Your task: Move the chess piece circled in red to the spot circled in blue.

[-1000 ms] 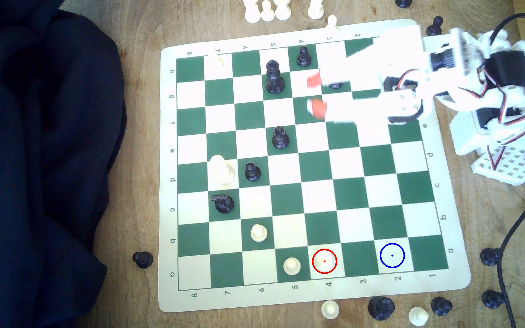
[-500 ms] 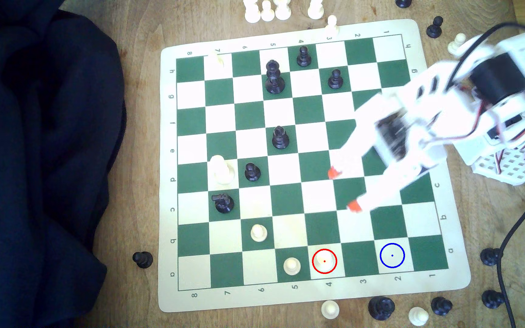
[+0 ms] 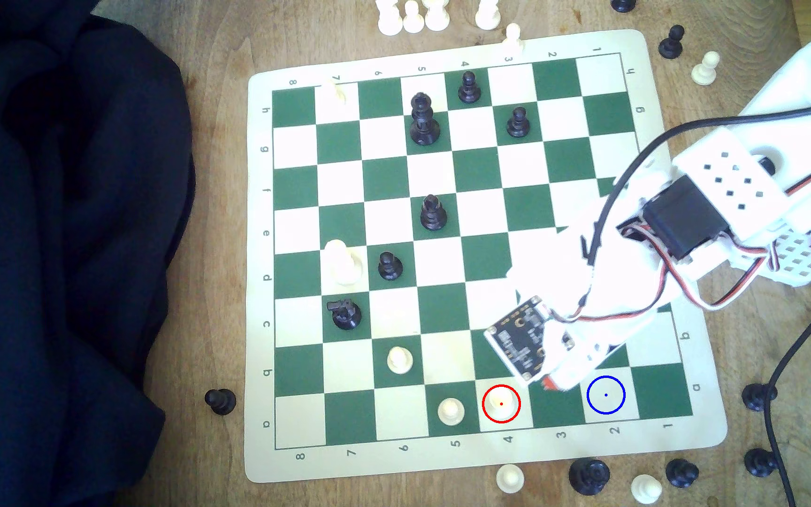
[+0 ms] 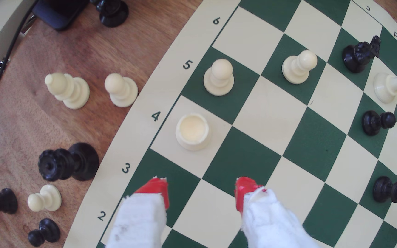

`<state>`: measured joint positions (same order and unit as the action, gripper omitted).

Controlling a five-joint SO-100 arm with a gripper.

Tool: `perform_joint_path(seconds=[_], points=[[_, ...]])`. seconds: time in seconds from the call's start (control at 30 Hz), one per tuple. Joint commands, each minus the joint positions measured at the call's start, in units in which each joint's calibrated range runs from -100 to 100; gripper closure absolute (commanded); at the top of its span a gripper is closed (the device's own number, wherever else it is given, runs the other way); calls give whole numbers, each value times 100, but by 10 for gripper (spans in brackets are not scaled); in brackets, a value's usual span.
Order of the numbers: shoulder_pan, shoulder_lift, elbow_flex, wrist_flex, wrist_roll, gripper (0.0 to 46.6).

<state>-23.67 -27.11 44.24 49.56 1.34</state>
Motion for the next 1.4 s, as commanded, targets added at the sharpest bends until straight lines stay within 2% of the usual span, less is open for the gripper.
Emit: perform_joint_path(seconds=[0.0,0.03,0.17,0.87,1.0,1.1,1.37], points=[[-124,376,-752,-190,-117,311],[-163,588,-870,-247,-190,310],[-194,1115,-1115,-443,-230,312],[-93,2422,-1831,-738,-186,326],[-93,2405,-1876,-656,-186,363],[-140,2337,-1985,-493,-181,414],[-218,1963,-2021,-247,-210,460]])
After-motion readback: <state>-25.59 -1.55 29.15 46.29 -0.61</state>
